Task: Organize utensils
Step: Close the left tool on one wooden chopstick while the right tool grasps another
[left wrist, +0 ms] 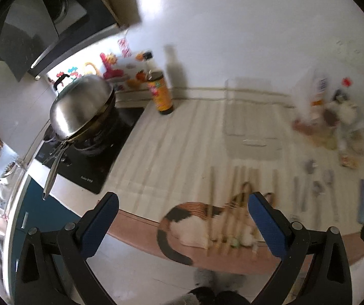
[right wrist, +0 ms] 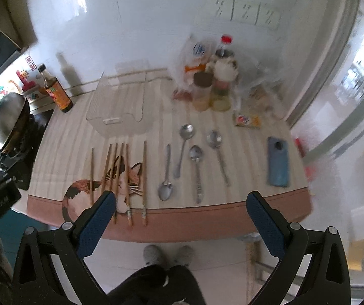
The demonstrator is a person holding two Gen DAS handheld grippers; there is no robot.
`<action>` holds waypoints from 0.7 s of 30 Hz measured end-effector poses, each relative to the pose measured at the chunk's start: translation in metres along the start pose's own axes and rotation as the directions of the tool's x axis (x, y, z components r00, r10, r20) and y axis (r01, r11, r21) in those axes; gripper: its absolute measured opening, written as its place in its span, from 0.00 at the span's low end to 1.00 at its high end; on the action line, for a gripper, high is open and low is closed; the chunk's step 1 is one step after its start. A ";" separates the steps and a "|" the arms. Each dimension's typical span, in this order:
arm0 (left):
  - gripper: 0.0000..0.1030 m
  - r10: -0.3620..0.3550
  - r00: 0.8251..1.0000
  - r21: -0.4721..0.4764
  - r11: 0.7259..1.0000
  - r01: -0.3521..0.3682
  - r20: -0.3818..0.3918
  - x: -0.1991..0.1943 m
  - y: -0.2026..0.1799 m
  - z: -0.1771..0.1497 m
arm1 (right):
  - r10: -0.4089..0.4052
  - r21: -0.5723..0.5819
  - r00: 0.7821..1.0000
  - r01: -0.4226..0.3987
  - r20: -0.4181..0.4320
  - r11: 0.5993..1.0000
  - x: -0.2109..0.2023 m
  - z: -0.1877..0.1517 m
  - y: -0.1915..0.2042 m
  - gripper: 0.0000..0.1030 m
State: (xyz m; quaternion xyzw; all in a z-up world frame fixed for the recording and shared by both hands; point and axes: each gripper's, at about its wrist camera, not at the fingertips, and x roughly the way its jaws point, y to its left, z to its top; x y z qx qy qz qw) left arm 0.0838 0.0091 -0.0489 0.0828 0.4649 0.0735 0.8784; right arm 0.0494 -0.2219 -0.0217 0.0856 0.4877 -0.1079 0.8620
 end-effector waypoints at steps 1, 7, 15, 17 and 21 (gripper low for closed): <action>1.00 0.009 1.000 0.005 1.000 -0.009 -0.030 0.016 0.001 -0.001 | 0.014 0.002 1.000 -0.014 -0.021 1.000 0.016 0.000 0.003 0.90; 0.96 -0.037 0.958 -0.019 0.999 0.033 -0.285 0.121 0.013 -0.019 | 0.086 0.011 0.979 -0.086 -0.185 0.996 0.116 -0.006 0.023 0.50; 0.53 -0.220 0.812 -0.070 0.974 0.217 -0.540 0.222 -0.016 -0.055 | 0.036 0.022 0.944 -0.030 -0.327 0.999 0.214 -0.014 0.046 0.45; 0.42 -0.219 0.803 -0.045 0.971 0.234 -0.554 0.232 -0.026 -0.057 | 0.047 0.044 0.930 -0.033 -0.364 0.998 0.230 -0.014 0.049 0.45; 0.15 -0.207 0.822 0.011 0.968 0.251 -0.530 0.230 -0.033 -0.053 | 0.034 0.029 0.913 -0.025 -0.407 0.999 0.254 -0.013 0.062 0.45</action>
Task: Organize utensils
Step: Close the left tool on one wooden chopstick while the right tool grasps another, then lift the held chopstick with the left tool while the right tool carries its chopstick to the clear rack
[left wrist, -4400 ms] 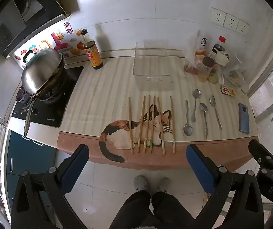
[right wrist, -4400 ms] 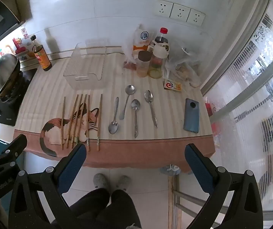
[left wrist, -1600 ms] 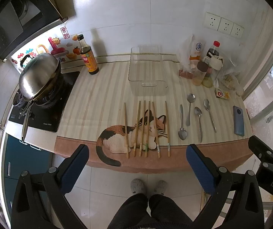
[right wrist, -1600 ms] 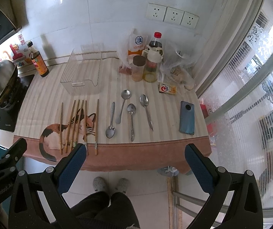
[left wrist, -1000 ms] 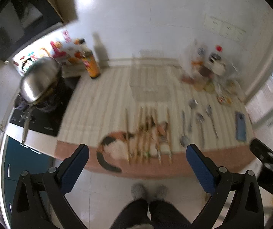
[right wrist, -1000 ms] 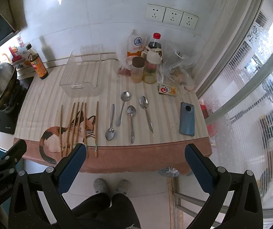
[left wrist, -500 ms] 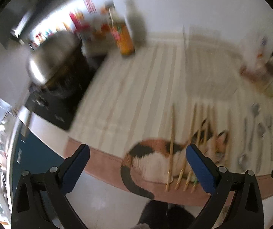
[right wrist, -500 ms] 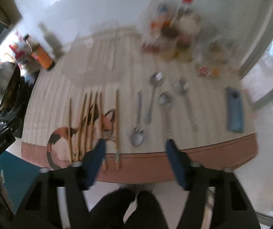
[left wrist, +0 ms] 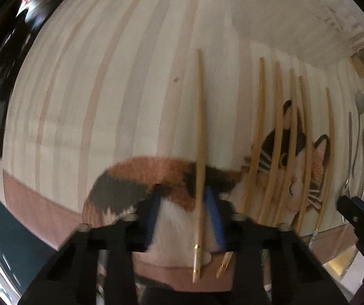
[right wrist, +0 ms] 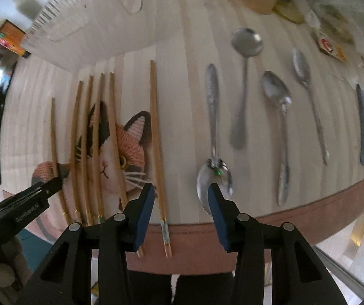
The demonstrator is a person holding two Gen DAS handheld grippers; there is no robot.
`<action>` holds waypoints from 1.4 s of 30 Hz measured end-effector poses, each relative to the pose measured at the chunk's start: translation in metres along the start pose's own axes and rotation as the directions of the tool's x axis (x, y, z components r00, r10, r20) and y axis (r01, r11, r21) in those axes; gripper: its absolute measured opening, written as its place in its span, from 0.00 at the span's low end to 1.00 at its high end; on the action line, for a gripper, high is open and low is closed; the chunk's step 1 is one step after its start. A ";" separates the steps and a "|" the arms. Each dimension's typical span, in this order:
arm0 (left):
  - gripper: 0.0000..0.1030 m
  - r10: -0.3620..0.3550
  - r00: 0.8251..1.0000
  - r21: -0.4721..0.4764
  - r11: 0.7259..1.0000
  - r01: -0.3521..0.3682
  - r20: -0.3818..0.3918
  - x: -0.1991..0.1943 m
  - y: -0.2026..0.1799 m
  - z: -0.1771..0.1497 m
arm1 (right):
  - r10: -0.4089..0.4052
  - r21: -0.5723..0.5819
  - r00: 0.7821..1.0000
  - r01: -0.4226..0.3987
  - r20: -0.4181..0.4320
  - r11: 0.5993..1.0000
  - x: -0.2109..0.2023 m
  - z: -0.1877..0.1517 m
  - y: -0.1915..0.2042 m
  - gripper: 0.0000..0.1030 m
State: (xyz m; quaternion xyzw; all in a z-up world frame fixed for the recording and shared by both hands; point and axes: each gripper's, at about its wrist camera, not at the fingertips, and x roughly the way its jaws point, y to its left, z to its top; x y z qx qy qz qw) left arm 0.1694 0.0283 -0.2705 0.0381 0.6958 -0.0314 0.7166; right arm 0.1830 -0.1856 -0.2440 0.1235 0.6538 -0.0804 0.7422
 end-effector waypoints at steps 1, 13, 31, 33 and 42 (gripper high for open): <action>0.08 0.002 1.000 0.016 1.000 -0.002 0.002 -0.002 -0.002 -0.001 | -0.003 -0.003 1.000 0.003 -0.009 1.000 0.006 0.003 0.004 0.45; 0.05 0.012 1.000 0.103 0.995 -0.012 0.008 -0.014 -0.002 -0.007 | -0.113 -0.101 0.992 0.107 -0.052 0.989 0.034 -0.014 0.043 0.07; 0.08 -0.043 0.999 0.135 0.990 0.042 0.008 -0.011 0.034 0.055 | -0.144 -0.046 0.985 0.141 -0.094 0.989 0.050 -0.021 0.042 0.08; 0.07 -0.040 0.999 0.147 0.988 0.038 0.013 -0.011 0.034 0.058 | -0.156 -0.046 0.983 0.153 -0.096 0.987 0.053 -0.020 0.046 0.09; 0.04 0.013 0.997 0.175 0.984 -0.026 0.074 -0.013 0.017 0.056 | -0.155 0.003 0.986 0.156 -0.065 0.988 0.046 -0.023 0.042 0.07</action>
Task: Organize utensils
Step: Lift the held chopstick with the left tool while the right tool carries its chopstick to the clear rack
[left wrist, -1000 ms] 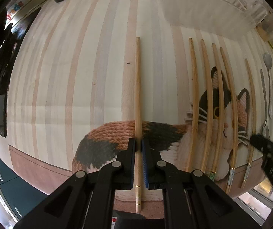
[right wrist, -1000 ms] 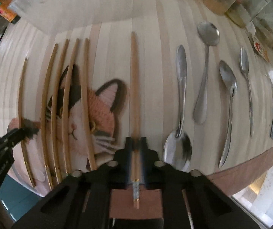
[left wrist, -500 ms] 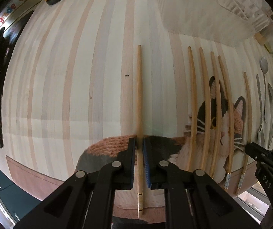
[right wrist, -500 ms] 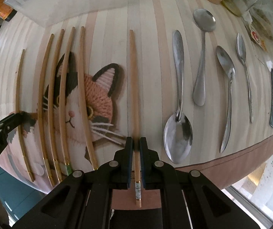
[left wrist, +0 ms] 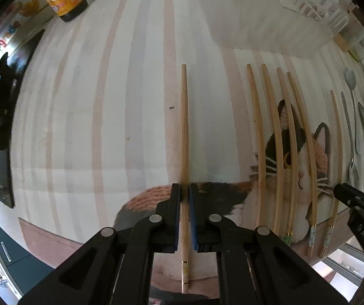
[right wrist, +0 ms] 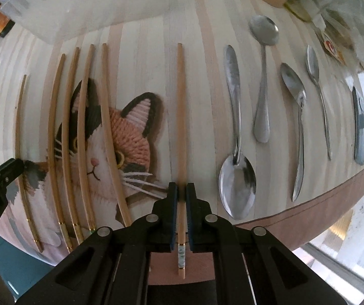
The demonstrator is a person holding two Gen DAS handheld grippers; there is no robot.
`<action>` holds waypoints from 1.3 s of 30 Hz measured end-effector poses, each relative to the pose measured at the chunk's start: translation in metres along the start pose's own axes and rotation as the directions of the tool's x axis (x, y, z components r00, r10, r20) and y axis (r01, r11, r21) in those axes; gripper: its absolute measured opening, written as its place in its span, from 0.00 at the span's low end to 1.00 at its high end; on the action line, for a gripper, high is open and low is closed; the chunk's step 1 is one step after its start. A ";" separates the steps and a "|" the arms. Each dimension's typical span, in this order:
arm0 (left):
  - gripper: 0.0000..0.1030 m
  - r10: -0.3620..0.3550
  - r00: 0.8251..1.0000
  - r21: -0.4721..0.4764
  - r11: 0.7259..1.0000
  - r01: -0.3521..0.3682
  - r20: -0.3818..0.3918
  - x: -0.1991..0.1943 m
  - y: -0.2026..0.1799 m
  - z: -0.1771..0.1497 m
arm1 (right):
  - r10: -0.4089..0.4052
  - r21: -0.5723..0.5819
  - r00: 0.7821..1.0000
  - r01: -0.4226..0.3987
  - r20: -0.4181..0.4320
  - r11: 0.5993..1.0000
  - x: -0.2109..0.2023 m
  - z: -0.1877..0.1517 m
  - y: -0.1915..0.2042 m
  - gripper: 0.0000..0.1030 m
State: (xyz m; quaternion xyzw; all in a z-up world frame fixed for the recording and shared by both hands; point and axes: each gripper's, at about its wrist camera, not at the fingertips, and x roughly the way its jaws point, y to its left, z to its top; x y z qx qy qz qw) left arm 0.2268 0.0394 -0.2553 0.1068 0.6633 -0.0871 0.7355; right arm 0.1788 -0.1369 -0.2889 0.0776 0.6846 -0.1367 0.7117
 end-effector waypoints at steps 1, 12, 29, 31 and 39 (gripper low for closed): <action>0.04 0.006 1.000 -0.003 1.000 -0.006 0.013 -0.005 0.001 -0.001 | 0.014 0.011 1.000 -0.014 0.003 1.000 -0.004 -0.004 -0.004 0.07; 0.04 0.012 0.975 -0.107 0.994 0.012 0.220 -0.123 0.008 0.013 | 0.155 -0.017 0.976 -0.154 0.152 0.988 -0.096 -0.009 -0.021 0.07; 0.04 -0.199 0.953 -0.112 0.967 0.228 0.227 -0.184 -0.018 0.188 | 0.346 -0.064 0.896 -0.342 0.277 0.937 -0.194 0.165 -0.045 0.07; 0.04 -0.194 0.960 -0.121 0.968 0.221 0.203 -0.171 -0.018 0.208 | 0.347 -0.063 0.900 -0.343 0.265 0.937 -0.188 0.192 -0.037 0.07; 0.04 -0.192 0.977 -0.155 0.966 0.204 0.094 -0.119 -0.017 0.255 | 0.347 -0.068 0.920 -0.340 0.183 0.938 -0.152 0.262 -0.007 0.07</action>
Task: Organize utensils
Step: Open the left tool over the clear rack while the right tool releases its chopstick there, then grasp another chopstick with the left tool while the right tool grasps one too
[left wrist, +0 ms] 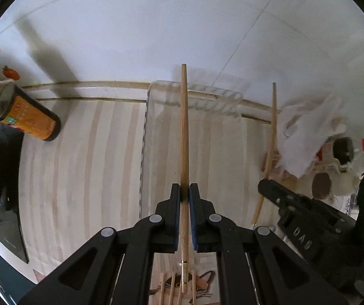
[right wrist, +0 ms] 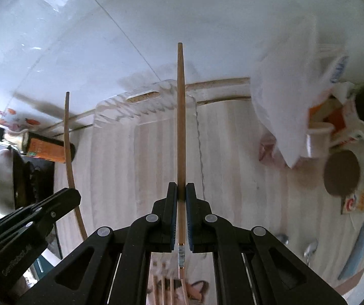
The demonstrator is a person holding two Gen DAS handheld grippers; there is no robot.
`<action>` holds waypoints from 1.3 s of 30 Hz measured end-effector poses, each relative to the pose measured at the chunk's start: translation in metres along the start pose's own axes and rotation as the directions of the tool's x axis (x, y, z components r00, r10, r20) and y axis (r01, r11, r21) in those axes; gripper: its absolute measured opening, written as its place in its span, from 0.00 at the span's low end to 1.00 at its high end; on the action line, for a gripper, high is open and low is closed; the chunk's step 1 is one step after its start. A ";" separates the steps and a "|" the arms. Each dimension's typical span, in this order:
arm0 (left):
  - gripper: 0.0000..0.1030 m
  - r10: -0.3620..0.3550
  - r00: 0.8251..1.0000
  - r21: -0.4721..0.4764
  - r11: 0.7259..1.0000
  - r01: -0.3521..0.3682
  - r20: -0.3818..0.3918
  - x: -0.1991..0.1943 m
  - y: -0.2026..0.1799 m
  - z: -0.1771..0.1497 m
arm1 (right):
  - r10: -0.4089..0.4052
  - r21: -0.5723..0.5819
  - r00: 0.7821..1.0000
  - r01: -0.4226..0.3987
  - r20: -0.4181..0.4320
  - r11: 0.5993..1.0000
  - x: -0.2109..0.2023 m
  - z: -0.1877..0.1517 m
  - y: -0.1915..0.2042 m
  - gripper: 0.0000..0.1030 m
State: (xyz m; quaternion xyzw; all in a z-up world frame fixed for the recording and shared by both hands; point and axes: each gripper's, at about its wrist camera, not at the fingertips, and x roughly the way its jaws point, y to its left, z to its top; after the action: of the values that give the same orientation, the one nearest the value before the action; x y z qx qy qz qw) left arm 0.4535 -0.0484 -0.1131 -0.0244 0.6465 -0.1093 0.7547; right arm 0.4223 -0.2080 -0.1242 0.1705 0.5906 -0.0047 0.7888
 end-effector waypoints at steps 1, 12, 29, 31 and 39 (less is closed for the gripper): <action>0.05 -0.005 1.000 0.001 1.000 0.005 -0.011 0.004 0.000 0.001 | 0.000 -0.009 1.000 0.000 -0.012 1.000 0.006 0.002 0.001 0.07; 0.36 0.174 0.975 0.026 0.983 -0.179 0.138 -0.025 0.005 -0.023 | -0.031 -0.032 0.998 0.029 -0.061 0.999 0.019 -0.009 -0.004 0.32; 1.00 0.316 0.926 0.007 0.946 -0.324 0.205 -0.001 0.046 -0.156 | -0.126 0.004 0.984 0.126 0.125 0.992 -0.026 -0.141 -0.027 0.67; 1.00 0.325 0.930 0.008 0.944 -0.331 0.173 0.012 0.050 -0.170 | -0.112 0.019 0.991 0.110 0.080 0.994 -0.013 -0.159 -0.031 0.67; 0.64 0.218 0.972 0.037 0.976 -0.216 -0.092 0.089 0.060 -0.223 | -0.104 0.021 0.993 0.105 -0.051 0.994 0.033 -0.210 -0.036 0.51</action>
State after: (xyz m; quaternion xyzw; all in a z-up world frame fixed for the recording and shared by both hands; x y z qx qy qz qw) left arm 0.2552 0.0164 -0.2467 0.0619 0.6790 -0.0359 0.7306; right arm 0.2293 -0.1779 -0.2154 0.1488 0.6182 -0.0485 0.7703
